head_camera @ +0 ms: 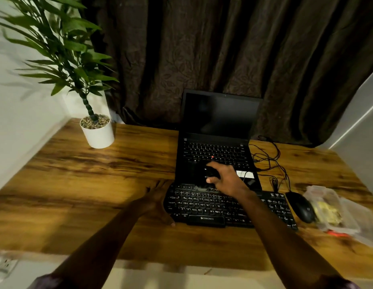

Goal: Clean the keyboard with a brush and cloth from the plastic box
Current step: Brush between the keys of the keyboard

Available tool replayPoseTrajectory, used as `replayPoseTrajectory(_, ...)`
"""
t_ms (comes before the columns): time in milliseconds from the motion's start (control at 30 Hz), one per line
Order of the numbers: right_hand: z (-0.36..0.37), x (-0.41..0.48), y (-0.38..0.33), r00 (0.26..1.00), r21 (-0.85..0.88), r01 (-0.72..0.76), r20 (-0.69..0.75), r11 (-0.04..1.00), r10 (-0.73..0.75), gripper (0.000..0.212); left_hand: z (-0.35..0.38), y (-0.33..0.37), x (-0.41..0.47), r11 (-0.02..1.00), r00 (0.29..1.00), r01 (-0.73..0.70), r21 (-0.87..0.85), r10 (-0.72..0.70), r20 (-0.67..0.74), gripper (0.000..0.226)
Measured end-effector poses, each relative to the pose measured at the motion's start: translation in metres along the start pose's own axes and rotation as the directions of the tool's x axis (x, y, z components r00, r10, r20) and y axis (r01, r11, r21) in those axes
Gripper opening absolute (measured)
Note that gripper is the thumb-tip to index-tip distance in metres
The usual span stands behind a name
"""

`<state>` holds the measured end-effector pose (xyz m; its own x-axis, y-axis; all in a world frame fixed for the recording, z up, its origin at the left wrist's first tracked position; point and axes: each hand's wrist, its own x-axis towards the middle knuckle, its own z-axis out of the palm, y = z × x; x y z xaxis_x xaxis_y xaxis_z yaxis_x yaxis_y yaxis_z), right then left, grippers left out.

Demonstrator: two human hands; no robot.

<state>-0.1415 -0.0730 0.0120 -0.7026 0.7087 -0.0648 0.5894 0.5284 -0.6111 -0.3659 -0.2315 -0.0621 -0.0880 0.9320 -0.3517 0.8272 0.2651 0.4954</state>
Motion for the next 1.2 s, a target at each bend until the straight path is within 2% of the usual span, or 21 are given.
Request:
replayPoseTrajectory(133, -0.005, -0.006, 0.007, 1.000, -0.037, -0.010, -0.014, 0.999, 0.009, 0.044, 0.006, -0.006, 0.003, 0.999, 0.999, -0.017, -0.036, 0.015, -0.040, 0.173)
replayPoseTrajectory(367, 0.029, 0.009, -0.024, 0.997, 0.022, 0.081, 0.001, 0.996, -0.081, 0.045, 0.003, -0.003, 0.001, 1.000, 0.999, 0.024, 0.004, -0.023, -0.029, 0.173)
replayPoseTrajectory(533, 0.039, 0.016, -0.040, 0.999, 0.040, 0.040, -0.007, 0.998, -0.040, 0.051, 0.002, 0.003, -0.005, 0.999, 0.998, 0.031, 0.010, -0.030, -0.054, 0.152)
replayPoseTrajectory(733, 0.025, 0.014, -0.026, 1.000, -0.085, -0.004, 0.008, 0.996, 0.005, 0.051, 0.002, 0.006, -0.006, 0.995, 0.996, 0.079, 0.064, -0.076, -0.054, 0.147)
replayPoseTrajectory(833, 0.026, 0.016, -0.039, 0.999, -0.112, 0.044, 0.019, 0.993, -0.042, 0.050, 0.003, 0.006, -0.008, 0.996, 0.996, 0.078, 0.048, -0.076, -0.053, 0.150)
replayPoseTrajectory(1000, 0.048, 0.022, -0.065, 0.994, -0.016, 0.105, 0.032, 0.994, -0.104, 0.044, 0.004, 0.003, -0.007, 0.997, 0.995, 0.053, 0.050, -0.048, -0.082, 0.150)
replayPoseTrajectory(1100, 0.055, 0.024, -0.070, 0.997, 0.059, 0.077, 0.006, 0.995, -0.077, 0.043, 0.004, 0.004, -0.009, 0.996, 0.996, 0.061, 0.063, -0.057, -0.070, 0.151)
replayPoseTrajectory(1200, 0.047, 0.023, -0.062, 0.999, 0.022, 0.027, 0.033, 0.999, -0.028, 0.047, 0.003, 0.004, -0.010, 0.998, 0.996, 0.056, 0.029, -0.053, -0.073, 0.149)
